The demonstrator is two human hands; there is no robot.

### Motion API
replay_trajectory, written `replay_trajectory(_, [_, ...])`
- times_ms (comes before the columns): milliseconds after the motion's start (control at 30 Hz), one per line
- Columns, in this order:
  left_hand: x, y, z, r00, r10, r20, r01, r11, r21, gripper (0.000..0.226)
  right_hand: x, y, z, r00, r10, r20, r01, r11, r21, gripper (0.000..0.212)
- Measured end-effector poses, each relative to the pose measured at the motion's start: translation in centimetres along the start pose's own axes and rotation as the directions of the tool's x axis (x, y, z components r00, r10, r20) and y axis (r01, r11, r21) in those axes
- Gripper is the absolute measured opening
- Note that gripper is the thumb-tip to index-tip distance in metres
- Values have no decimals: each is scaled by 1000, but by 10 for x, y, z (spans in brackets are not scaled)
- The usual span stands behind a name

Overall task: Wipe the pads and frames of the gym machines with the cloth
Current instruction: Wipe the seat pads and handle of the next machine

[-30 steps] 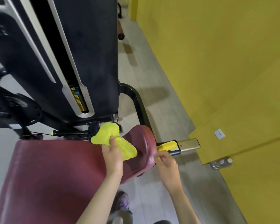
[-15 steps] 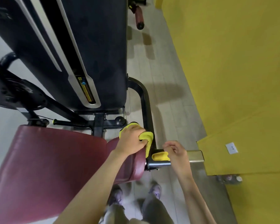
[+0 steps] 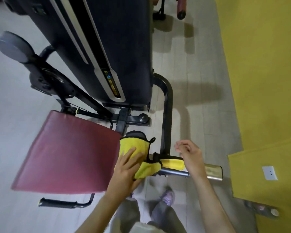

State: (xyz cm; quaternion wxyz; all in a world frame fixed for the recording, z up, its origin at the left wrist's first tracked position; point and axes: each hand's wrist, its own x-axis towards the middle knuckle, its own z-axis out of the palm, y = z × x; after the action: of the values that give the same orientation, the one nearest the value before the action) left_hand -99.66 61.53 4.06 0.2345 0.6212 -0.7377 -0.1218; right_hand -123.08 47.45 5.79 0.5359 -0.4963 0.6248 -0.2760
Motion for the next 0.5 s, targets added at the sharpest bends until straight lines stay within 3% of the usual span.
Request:
replay_trajectory(100, [-3, 4, 6, 999, -45, 5, 45, 998, 41, 49, 7, -2, -8, 999, -17, 42, 18, 1000, -22, 10])
replay_trajectory(300, [72, -18, -1, 986, -154, 70, 148, 985, 92, 57, 13, -7, -14, 999, -16, 47, 16, 1000, 4, 15])
replay_trajectory(367, [109, -28, -4, 944, -288, 160, 283, 958, 55, 58, 10, -3, -10, 999, -5, 48, 5, 1000, 9, 13])
replay_trajectory(433, [144, -31, -12, 849, -437, 296, 455, 890, 9, 57, 2, 2, -4, 999, 5, 50, -6, 1000, 17, 14])
replay_trajectory(467, [153, -32, -15, 807, -474, 351, 497, 867, 28, 54, -1, 4, -1, 999, 11, 47, -12, 1000, 19, 16])
replay_trajectory(500, [154, -34, -15, 812, -464, 353, 483, 875, 39, 50, -4, 6, 2, 999, 21, 46, -22, 1000, 19, 17])
